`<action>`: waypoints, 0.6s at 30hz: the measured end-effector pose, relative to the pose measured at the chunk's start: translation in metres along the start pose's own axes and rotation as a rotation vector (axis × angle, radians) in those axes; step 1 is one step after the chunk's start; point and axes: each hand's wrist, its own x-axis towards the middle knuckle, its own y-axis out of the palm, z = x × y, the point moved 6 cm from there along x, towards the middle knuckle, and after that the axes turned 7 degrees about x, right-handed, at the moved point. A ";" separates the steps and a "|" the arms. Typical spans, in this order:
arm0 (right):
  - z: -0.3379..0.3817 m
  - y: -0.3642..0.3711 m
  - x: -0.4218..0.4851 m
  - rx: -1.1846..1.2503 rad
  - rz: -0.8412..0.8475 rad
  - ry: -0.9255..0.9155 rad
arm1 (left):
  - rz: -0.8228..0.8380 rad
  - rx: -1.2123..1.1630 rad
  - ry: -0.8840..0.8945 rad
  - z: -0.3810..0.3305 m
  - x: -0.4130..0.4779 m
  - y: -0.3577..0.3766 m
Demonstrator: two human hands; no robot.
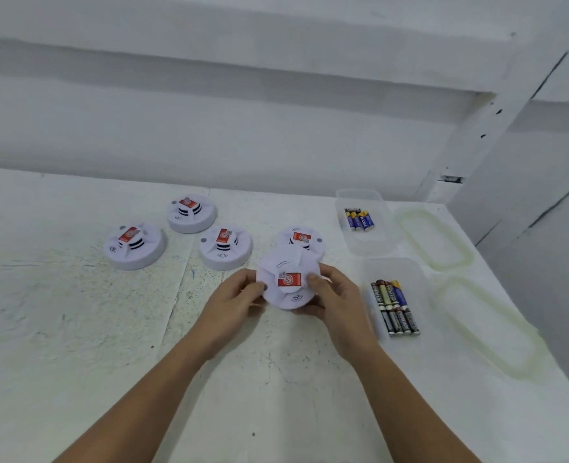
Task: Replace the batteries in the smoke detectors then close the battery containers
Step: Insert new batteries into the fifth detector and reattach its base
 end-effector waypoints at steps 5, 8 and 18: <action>-0.011 0.001 0.005 0.004 -0.025 0.030 | -0.083 -0.207 0.035 0.006 -0.004 0.006; -0.015 0.001 0.004 -0.019 -0.006 0.025 | -0.136 -0.232 0.041 0.010 -0.006 0.007; -0.020 -0.005 0.000 -0.099 0.066 0.004 | -0.199 -0.193 0.072 0.013 -0.011 0.009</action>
